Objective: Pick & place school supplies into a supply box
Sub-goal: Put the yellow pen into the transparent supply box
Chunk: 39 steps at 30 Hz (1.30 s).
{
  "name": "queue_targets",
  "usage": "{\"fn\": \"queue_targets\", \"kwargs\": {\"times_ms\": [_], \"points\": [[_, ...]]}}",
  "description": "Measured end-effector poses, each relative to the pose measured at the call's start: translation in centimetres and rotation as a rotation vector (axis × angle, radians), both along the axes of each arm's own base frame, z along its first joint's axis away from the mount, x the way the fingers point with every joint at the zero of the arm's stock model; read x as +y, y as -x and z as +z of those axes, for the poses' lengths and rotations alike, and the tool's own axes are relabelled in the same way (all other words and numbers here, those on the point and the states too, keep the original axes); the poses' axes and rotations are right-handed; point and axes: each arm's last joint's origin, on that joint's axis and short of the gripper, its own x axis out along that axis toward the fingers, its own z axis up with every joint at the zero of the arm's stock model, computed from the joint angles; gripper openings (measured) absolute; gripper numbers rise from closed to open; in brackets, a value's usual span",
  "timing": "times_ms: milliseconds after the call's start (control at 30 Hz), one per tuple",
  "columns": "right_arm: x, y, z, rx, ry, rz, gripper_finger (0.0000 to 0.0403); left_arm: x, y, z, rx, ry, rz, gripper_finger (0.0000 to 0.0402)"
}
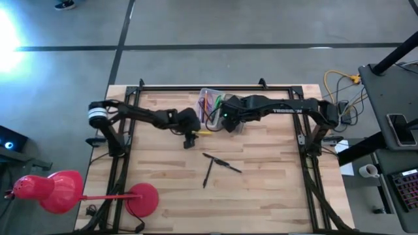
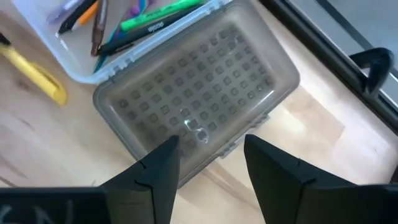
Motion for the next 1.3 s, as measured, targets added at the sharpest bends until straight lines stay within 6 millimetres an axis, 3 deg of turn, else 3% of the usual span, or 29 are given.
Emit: {"fn": "queue_targets", "kwargs": {"times_ms": [300,567,633,833,1000,1067,1200,1300], "points": [[0.2,1.0,-0.1,0.009,-0.002,-0.029,0.0171,0.2,-0.8,-1.3,0.066,0.013,-0.088,0.0144],[0.4,1.1,-0.7,0.002,-0.01,-0.066,0.0165,-0.4,-0.2,-1.8,0.132,0.092,-0.041,0.0042],[0.4,1.1,-0.7,-0.001,-0.009,-0.069,0.0162,-0.5,-0.2,-1.4,0.119,0.132,-0.009,0.0016],[0.5,1.1,-0.6,-0.027,0.011,-0.117,0.0149,-1.1,0.3,0.8,0.041,0.321,0.207,0.0015],[0.4,1.2,-0.3,-0.044,0.036,-0.148,0.0139,-0.9,0.2,5.4,-0.272,0.405,0.315,0.0013],[0.4,1.2,-0.3,-0.048,0.051,-0.159,0.0136,-0.5,0.5,6.3,-0.342,0.425,0.364,0.0012],[0.4,1.2,-0.3,-0.056,0.058,-0.17,0.0132,1.4,0.4,7.5,-0.44,0.42,0.504,0.0012],[0.4,1.2,-0.3,-0.057,0.058,-0.169,0.0132,3.9,0.3,6.7,-0.451,0.424,0.617,0.0016]]}}
